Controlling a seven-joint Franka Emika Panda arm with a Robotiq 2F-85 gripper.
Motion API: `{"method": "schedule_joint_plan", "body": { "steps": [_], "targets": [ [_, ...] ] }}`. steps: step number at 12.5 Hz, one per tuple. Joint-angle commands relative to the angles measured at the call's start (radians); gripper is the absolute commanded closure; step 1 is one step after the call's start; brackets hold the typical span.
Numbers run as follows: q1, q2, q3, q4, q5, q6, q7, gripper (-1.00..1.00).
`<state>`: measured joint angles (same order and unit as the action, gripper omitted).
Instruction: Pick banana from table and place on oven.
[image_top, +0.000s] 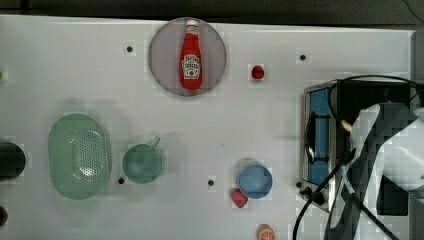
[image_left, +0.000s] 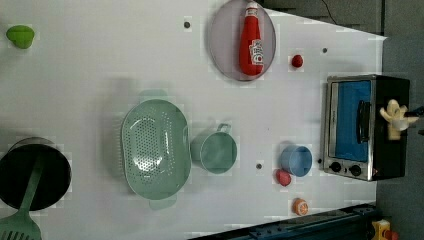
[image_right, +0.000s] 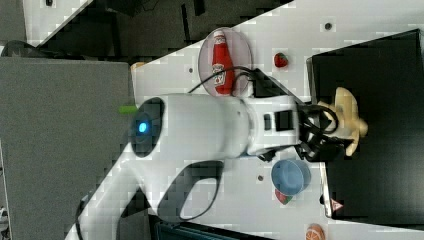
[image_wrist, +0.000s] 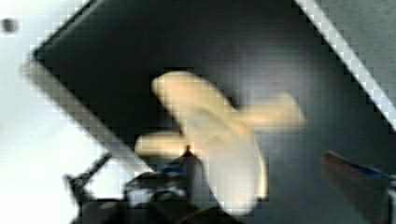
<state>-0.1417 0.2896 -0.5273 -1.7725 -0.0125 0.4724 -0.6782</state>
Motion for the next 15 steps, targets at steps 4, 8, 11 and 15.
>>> {"method": "schedule_joint_plan", "body": {
  "steps": [4,8,11,15],
  "targets": [
    [0.067,-0.181,0.121,0.023,-0.008,-0.231,0.067,-1.00],
    [0.119,-0.346,0.276,0.004,-0.010,-0.357,0.508,-1.00],
    [0.136,-0.453,0.415,-0.063,-0.012,-0.363,0.830,-1.00],
    [0.136,-0.544,0.527,-0.124,-0.012,-0.393,0.945,-1.00]
  ]
}}
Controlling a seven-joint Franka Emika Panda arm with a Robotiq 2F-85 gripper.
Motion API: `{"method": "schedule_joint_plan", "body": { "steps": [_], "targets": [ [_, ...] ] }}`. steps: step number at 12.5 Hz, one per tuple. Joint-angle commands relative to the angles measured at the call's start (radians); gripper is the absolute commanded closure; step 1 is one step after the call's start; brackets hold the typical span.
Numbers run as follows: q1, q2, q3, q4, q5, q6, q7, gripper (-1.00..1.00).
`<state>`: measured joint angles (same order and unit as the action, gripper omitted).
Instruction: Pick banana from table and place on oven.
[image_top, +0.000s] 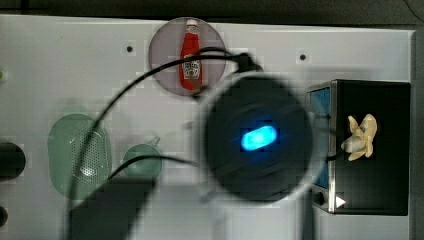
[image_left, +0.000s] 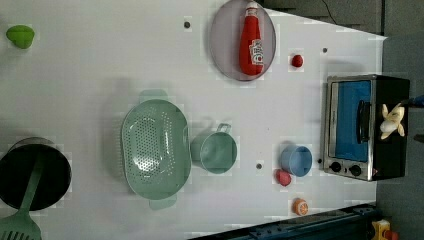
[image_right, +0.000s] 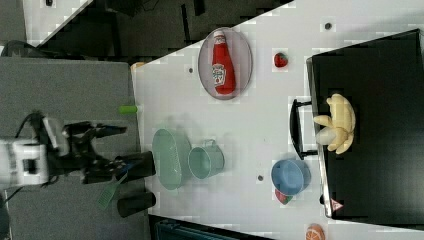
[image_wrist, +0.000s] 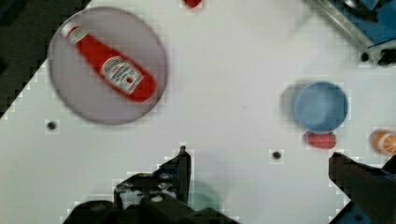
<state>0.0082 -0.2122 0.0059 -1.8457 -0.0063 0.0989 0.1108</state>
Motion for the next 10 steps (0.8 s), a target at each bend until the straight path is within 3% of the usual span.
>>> {"method": "schedule_joint_plan", "body": {
  "steps": [1,10],
  "targets": [
    [-0.014,-0.053,0.000,-0.055,-0.018,-0.026,0.156,-1.00],
    [-0.017,-0.063,-0.003,-0.060,-0.018,-0.023,0.156,-1.00]
  ]
}}
